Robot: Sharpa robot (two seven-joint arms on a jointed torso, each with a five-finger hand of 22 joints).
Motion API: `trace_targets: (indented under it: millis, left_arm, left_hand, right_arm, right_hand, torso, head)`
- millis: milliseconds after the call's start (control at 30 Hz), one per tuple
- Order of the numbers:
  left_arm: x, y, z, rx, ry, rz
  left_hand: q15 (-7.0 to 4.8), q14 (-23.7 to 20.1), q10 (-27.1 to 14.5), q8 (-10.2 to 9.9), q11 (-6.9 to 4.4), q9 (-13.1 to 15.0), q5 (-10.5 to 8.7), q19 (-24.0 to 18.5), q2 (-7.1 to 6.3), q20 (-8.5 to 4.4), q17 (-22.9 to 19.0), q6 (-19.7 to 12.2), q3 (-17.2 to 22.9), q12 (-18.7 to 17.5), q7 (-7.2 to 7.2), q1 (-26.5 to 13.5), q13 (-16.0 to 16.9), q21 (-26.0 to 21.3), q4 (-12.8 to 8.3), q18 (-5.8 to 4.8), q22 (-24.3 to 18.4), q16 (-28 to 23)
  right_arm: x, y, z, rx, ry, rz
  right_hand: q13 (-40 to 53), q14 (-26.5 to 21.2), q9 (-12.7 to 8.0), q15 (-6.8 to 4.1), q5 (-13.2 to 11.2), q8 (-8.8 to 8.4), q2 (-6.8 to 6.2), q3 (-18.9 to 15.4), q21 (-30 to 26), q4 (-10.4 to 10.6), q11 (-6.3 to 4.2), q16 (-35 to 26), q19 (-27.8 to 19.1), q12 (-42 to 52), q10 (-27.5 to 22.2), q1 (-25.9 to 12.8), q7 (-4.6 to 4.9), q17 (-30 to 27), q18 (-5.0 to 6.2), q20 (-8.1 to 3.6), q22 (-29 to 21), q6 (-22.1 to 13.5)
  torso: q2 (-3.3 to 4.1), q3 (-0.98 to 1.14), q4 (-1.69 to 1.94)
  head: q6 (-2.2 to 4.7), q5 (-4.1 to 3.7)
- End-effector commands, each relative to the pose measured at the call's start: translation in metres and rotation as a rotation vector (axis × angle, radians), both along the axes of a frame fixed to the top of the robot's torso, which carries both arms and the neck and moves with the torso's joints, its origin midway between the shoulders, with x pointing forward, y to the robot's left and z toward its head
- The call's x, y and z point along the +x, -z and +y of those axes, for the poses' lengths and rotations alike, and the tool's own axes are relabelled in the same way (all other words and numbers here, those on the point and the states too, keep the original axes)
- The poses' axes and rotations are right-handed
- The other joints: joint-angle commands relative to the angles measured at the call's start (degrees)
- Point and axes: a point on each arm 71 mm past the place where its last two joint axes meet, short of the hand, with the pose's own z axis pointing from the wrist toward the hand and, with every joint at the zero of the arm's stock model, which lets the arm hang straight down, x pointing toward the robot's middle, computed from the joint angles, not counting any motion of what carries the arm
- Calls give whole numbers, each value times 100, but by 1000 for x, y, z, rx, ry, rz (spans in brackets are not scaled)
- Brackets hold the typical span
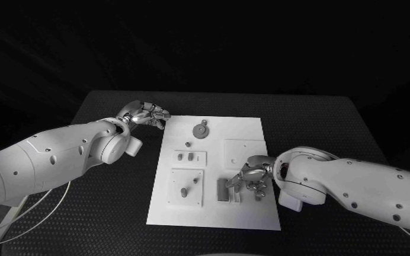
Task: Assemble the parts on the task board
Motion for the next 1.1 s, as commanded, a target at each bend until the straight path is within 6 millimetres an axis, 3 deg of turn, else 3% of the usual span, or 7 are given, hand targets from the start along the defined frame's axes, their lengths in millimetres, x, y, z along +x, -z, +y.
trace_targets:
  millis: [33,233,433,600,733,967,1100]
  left_arm:
    - [0,-1,-1,-9,5,-5]
    - [0,-1,-1,-10,7,-7]
    - [0,-1,-1,-10,8,-6]
    - [0,-1,-1,-10,9,-5]
    - [0,-1,-1,-10,10,-3]
    - [0,0,-1,-9,10,-1]
    - [0,0,-3,-12,16,1]
  left_hand:
    - [46,0,-35,4,12,-8,-7,-34,-9,21,7,-44,-28,-20,-1,-64,-5,16,8,-13,-9,-20]
    - [46,-1,-34,3,12,-8,-7,-35,-12,22,8,-45,-29,-19,-1,-64,-5,16,6,-13,-10,-21]
    - [46,-2,-34,3,12,-8,-7,-35,-12,22,9,-45,-28,-18,-1,-64,-5,15,5,-13,-10,-22]
    - [46,-2,-34,4,12,-8,-7,-35,-11,22,10,-44,-28,-18,-1,-65,-5,15,5,-13,-10,-23]
    - [46,-2,-33,5,12,-8,-7,-36,-10,23,11,-43,-28,-17,-2,-67,-5,15,5,-13,-11,-24]
    - [47,-2,-33,7,12,-8,-7,-35,-6,23,12,-41,-27,-16,-2,-71,-4,16,8,-13,-11,-25]
    - [47,-2,-33,8,12,-8,-7,-35,-3,24,13,-39,-27,-16,-2,-76,-4,16,11,-13,-11,-26]
  right_arm:
    - [3,-9,-7,-8,-11,-59]
    - [7,-21,-26,-44,0,-109]
    - [6,-21,-49,-101,15,-115]
    - [5,-20,-68,-176,5,-106]
    - [4,-16,-78,-223,-15,-69]
    - [5,-15,-78,-273,-47,-111]
    - [7,-11,-75,-307,-45,-148]
  right_hand:
    - [13,144,32,-37,17,52,42,10,16,-63,-28,54,88,63,48,108,16,121,166,-43,92,104]
    - [41,282,116,-91,18,143,254,-5,58,-356,-86,94,171,167,153,372,-44,270,166,-88,96,251]
    - [93,330,149,-107,16,168,326,-44,68,-520,-104,108,198,260,232,484,-62,332,166,-98,94,294]
    - [89,344,156,-108,16,169,321,-73,68,-532,-106,112,203,260,237,479,-65,356,166,-96,92,300]
    - [73,348,161,-109,16,163,302,-118,60,-505,-107,110,203,246,234,426,-66,357,166,-90,87,303]
    - [43,350,160,-115,17,136,206,-163,33,-282,-111,104,204,211,209,152,-70,370,166,-87,71,301]
    - [45,357,165,-119,17,133,149,-129,30,-230,-116,106,209,219,216,130,-75,384,166,-98,72,317]
  torso:
    - [2,0,-6]
    - [7,9,-17]
    - [8,6,-16]
    - [9,15,-15]
    - [10,0,-11]
    - [13,19,-19]
    - [7,-2,6]
  head:
    - [21,-13]
    - [44,-13]
    - [55,-43]
    - [41,-58]
    - [40,-88]
    - [58,-116]
    - [55,-182]
